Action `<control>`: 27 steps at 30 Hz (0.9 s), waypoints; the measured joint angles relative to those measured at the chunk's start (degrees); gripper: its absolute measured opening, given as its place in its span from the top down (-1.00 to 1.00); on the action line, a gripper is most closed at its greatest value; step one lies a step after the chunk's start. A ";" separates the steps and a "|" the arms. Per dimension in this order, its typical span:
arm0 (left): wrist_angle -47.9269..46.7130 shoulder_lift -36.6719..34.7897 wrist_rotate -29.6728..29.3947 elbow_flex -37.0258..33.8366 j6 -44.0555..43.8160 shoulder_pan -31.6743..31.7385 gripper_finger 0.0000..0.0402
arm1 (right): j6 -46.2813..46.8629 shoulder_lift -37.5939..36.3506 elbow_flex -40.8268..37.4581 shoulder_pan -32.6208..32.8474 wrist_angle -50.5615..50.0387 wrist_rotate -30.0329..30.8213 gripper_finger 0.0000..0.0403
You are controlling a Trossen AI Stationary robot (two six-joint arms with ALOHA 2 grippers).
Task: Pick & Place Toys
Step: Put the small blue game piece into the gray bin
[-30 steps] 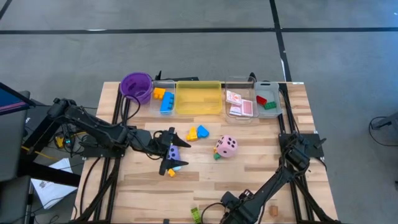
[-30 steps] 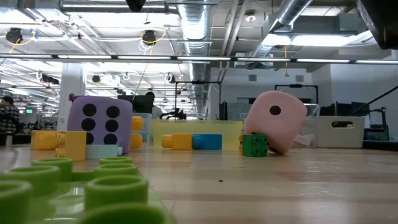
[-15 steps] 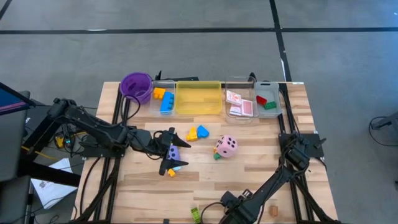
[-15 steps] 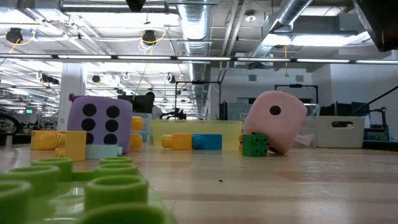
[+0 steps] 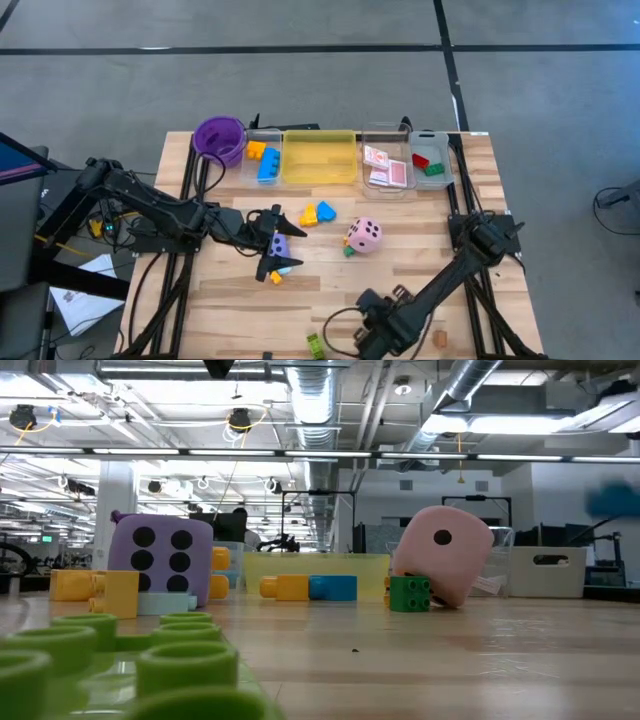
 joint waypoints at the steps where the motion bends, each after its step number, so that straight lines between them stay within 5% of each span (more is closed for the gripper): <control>1: 0.00 0.00 0.00 0.00 -0.02 0.00 -0.70 | 0.46 -1.18 -0.02 0.22 -1.49 2.60 0.38; 9: -0.04 0.00 0.04 0.00 -0.02 0.00 -0.70 | 8.46 -11.70 0.05 2.45 -20.76 24.83 0.38; 15: -0.07 0.00 0.07 0.00 -0.04 0.00 -0.70 | 5.04 -21.84 -7.29 1.54 -19.82 39.93 0.38; 27: -0.11 0.00 0.28 0.00 -0.20 -0.02 -0.70 | 7.22 -49.18 -39.57 -12.26 -19.24 44.86 0.38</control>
